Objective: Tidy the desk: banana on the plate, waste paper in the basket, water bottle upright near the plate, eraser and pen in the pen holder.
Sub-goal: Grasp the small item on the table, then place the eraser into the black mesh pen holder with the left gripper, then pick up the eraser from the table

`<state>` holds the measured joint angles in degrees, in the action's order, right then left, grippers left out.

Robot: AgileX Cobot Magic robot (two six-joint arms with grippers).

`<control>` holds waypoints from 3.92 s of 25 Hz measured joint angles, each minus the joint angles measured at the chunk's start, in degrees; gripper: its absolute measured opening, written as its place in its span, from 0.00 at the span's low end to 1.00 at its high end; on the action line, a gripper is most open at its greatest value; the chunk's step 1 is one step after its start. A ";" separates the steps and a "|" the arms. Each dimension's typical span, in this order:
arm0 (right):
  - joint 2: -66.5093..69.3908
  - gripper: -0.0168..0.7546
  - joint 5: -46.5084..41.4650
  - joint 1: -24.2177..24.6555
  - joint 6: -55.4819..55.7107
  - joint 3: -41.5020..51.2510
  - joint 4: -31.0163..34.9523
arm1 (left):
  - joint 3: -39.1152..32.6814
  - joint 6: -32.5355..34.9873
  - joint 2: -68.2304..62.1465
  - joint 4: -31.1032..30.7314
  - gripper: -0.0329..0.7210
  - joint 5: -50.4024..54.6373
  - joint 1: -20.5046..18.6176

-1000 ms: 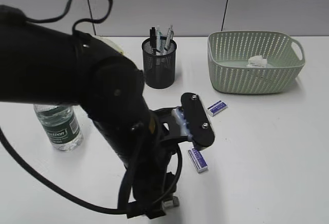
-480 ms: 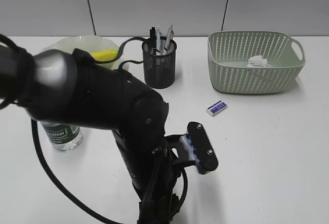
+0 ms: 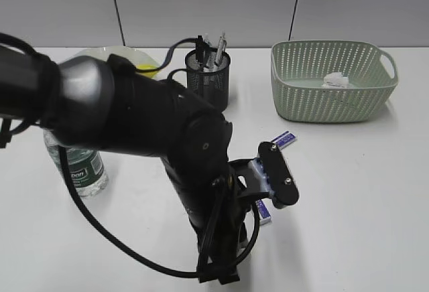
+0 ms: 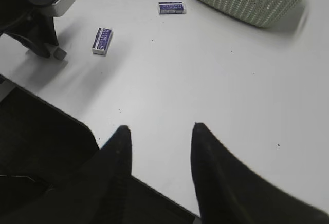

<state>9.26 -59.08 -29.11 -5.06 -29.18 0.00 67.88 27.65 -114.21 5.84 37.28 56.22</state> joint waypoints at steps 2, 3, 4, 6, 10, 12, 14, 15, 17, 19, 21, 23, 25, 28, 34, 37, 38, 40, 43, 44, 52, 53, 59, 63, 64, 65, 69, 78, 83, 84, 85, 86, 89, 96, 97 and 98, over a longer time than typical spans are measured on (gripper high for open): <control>0.00 0.43 0.00 0.00 0.00 0.00 -0.35 | 1.65 -0.71 0.69 -1.04 0.23 0.70 0.00; 0.00 0.43 0.00 0.00 0.00 0.00 -0.35 | 2.48 -1.69 1.29 -2.17 0.23 1.00 -0.24; 0.00 0.43 0.00 0.00 0.00 0.00 -0.35 | 3.17 -2.81 2.08 -3.36 0.23 1.08 -0.51; 0.00 0.43 0.00 0.00 0.00 0.00 -0.35 | 4.85 -5.63 4.65 -5.84 0.23 0.98 -1.82; 0.00 0.43 0.00 0.00 0.00 0.00 -0.35 | 7.38 -7.49 8.87 -6.41 0.23 -6.05 -7.23; 0.00 0.43 0.00 0.00 0.00 0.00 -0.35 | 7.52 -7.61 10.38 -5.14 0.23 -12.57 -10.63; 0.00 0.43 0.00 0.00 0.00 0.00 -0.35 | 7.52 -7.68 10.67 -1.25 0.23 -19.97 -14.16; 0.00 0.43 0.00 0.00 0.00 0.00 -0.35 | 7.52 -7.68 10.67 1.50 0.23 -24.71 -15.95; 0.00 0.43 0.00 0.00 0.00 0.00 -0.35 | 7.52 -7.74 10.22 7.95 0.23 -32.15 -18.90; 0.00 0.43 0.00 0.00 0.00 0.00 -0.35 | 7.52 -7.80 9.39 13.84 0.23 -39.06 -20.81; 0.00 0.43 0.00 0.00 0.00 0.00 -0.35 | 7.71 -7.85 7.98 17.30 0.23 -44.88 -21.81; 0.00 0.43 0.00 0.00 0.00 0.00 -0.35 | 8.30 -7.85 5.99 18.70 0.23 -47.02 -22.08; 0.00 0.43 0.00 0.00 0.00 0.00 -0.35 | 9.49 -7.85 3.30 19.28 0.23 -47.53 -22.14; 0.00 0.43 0.00 0.00 0.00 0.00 -0.35 | 11.99 -7.85 -0.82 19.46 0.23 -47.53 -22.14; 0.00 0.43 0.00 0.00 0.00 0.00 -0.35 | 15.81 -7.85 -6.78 20.67 0.23 -47.59 -22.14; 0.00 0.43 0.00 0.00 0.00 0.00 -0.35 | 16.09 -7.85 -8.03 21.25 0.28 -47.59 -22.14; 0.00 0.43 0.00 0.00 0.00 0.00 -0.35 | 16.08 -7.85 -8.24 21.45 0.32 -47.59 -22.14; 0.00 0.43 0.00 0.00 0.00 0.00 -0.35 | 16.08 -7.85 -8.35 21.62 0.40 -47.59 -22.14; 0.00 0.43 0.00 0.00 0.00 0.00 -0.35 | 16.08 -7.85 -8.30 21.69 0.45 -47.89 -22.14; 0.00 0.43 0.00 0.00 0.00 0.00 -0.35 | 16.08 -7.85 -8.09 21.73 0.46 -47.89 -22.14; 0.00 0.43 0.00 0.00 0.00 0.00 -0.35 | 16.08 -7.85 2.20 17.75 0.46 -38.64 -22.14; 0.00 0.43 0.00 0.00 0.00 0.00 -0.35 | 16.08 -7.85 4.23 15.34 0.46 -35.25 -22.14; 0.00 0.43 0.00 0.00 0.00 0.00 -0.35 | 16.29 -7.80 20.13 4.23 0.46 -10.08 -22.14; 0.00 0.43 0.00 0.00 0.00 0.00 -0.35 | 16.29 -10.34 30.80 -1.13 0.44 8.25 -22.14; 0.00 0.43 0.00 0.00 0.00 0.00 -0.35 | 16.20 -11.44 33.07 -1.84 0.43 12.08 -22.14; 0.00 0.43 0.00 0.00 0.00 0.00 -0.35 | 15.92 -12.69 35.85 -2.29 0.42 15.33 -22.14; 0.00 0.43 0.00 0.00 0.00 0.00 -0.35 | 10.25 -15.90 48.40 -2.86 0.40 21.63 -22.14; 0.00 0.43 -0.05 0.00 0.00 0.00 -0.35 | -20.72 -21.69 82.91 -2.74 0.40 22.57 -22.14; 0.00 0.43 -0.05 0.00 0.00 0.00 -0.40 | -33.92 -22.48 100.03 -2.69 0.39 22.45 -22.14; 0.00 0.43 0.00 0.00 0.00 0.00 -0.45 | -35.44 -22.63 102.90 -2.69 0.39 22.92 -22.14; 0.00 0.43 0.00 0.00 -0.05 0.00 -0.49 | -36.32 -22.70 105.04 -2.75 0.39 23.38 -22.14; 0.07 0.43 0.07 0.00 -0.05 0.00 -0.49 | -36.70 -22.82 107.35 -2.75 0.39 23.55 -22.14; 2.65 0.43 1.30 0.00 -0.15 -0.72 0.00 | -36.97 -22.81 112.26 -2.80 0.38 23.54 -22.14; 24.41 0.43 10.87 0.00 -3.44 -8.09 1.35 | -36.97 -23.80 114.56 -4.52 0.37 23.54 -22.14; 28.22 0.43 12.11 0.00 -3.77 -9.56 2.11 | -36.97 -24.03 114.56 -4.64 0.37 23.54 -22.14; 33.74 0.43 13.12 0.00 -4.18 -11.94 3.08 | -36.97 -24.10 114.56 -4.71 0.37 23.54 -22.14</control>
<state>43.00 -45.95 -29.11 -9.24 -41.12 3.08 30.91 3.55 0.35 1.12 60.82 34.08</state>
